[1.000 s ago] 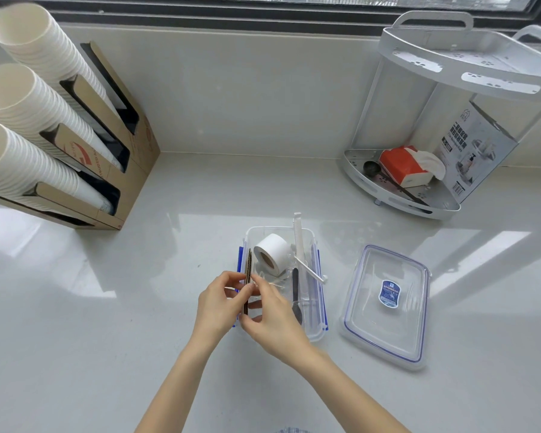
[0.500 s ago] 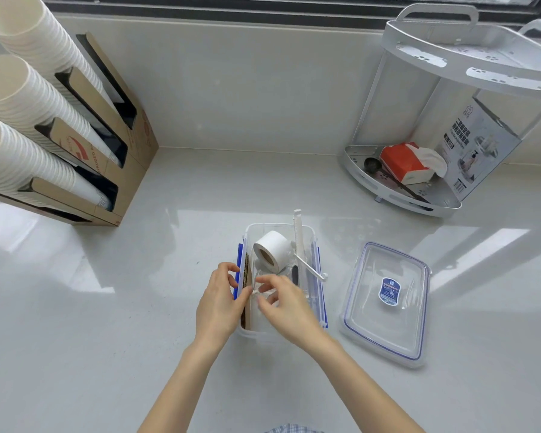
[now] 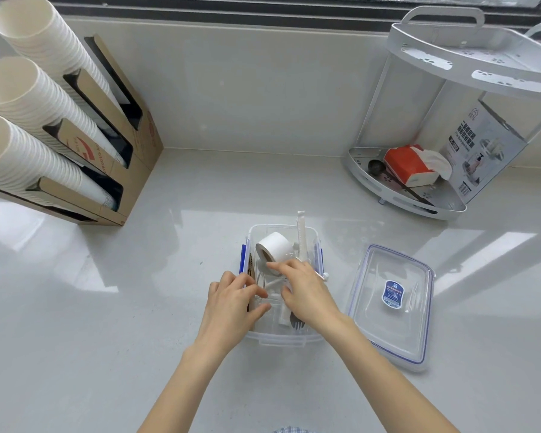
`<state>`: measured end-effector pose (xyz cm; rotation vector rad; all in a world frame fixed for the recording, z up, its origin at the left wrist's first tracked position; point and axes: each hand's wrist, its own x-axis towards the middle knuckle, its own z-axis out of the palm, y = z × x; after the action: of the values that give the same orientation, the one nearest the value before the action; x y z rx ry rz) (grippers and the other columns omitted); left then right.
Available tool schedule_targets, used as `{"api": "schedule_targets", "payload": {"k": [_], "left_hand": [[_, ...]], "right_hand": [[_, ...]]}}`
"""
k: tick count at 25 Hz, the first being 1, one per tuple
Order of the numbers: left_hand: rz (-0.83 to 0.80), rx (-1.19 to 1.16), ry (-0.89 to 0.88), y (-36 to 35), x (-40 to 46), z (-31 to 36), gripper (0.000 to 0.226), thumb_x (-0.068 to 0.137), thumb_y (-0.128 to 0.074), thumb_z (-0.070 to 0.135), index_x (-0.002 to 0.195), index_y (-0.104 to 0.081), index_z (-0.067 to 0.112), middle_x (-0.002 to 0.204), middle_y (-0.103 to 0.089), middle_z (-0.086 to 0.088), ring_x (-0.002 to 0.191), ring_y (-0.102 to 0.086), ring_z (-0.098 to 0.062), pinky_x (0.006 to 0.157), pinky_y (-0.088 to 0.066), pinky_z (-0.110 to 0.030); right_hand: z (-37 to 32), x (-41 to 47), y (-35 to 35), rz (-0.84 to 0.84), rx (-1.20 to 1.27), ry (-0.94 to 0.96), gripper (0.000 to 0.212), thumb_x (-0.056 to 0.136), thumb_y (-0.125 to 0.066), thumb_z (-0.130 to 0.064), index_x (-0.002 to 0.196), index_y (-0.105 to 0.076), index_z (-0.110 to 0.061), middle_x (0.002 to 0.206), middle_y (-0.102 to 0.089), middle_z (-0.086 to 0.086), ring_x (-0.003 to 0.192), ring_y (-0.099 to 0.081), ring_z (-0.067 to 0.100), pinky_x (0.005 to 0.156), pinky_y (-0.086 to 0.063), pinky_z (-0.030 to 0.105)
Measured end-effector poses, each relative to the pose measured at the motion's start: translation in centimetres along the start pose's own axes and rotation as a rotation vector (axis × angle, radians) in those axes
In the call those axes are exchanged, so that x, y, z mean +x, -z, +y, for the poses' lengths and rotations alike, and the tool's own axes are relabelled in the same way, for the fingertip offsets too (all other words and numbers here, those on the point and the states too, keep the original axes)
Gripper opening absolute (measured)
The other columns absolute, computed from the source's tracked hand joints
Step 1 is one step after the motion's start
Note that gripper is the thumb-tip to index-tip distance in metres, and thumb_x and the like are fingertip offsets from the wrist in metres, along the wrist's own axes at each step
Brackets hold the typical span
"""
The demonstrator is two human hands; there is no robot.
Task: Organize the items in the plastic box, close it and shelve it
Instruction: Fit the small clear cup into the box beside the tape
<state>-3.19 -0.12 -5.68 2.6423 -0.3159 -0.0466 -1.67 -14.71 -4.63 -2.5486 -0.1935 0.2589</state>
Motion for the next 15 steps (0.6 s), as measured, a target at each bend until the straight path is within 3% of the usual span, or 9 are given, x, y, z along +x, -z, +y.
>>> {"api": "schedule_targets", "payload": {"k": [5, 11, 15], "left_hand": [[0.025, -0.014, -0.021, -0.4, -0.7, -0.2, 0.022, 0.080, -0.060, 0.033, 0.098, -0.062, 0.020, 0.107, -0.061, 0.005, 0.102, -0.046, -0.023, 0.079, -0.020, -0.028], [-0.011, 0.025, 0.003, -0.3, -0.7, 0.0, 0.025, 0.083, -0.055, 0.036, 0.105, -0.058, 0.023, 0.114, -0.057, 0.009, 0.107, -0.041, -0.018, 0.080, -0.016, -0.025], [-0.038, 0.045, 0.004, -0.3, -0.7, 0.1, 0.033, 0.085, -0.051, 0.036, 0.118, -0.050, 0.027, 0.120, -0.054, 0.013, 0.111, -0.039, -0.017, 0.082, -0.018, -0.025]], "right_hand": [[-0.4, 0.6, -0.5, -0.130, -0.127, 0.059, 0.051, 0.088, -0.044, -0.004, 0.131, -0.048, -0.032, 0.125, -0.048, 0.006, 0.122, -0.038, 0.024, 0.102, -0.036, 0.034], [-0.1, 0.4, 0.4, 0.050, 0.027, -0.092, 0.027, 0.087, -0.048, -0.008, 0.111, -0.059, -0.015, 0.116, -0.052, 0.010, 0.111, -0.050, 0.026, 0.085, -0.043, 0.035], [0.3, 0.2, 1.0, 0.035, 0.042, -0.102, 0.021, 0.089, -0.050, -0.015, 0.106, -0.062, -0.013, 0.114, -0.050, 0.010, 0.107, -0.052, 0.025, 0.087, -0.042, 0.033]]}}
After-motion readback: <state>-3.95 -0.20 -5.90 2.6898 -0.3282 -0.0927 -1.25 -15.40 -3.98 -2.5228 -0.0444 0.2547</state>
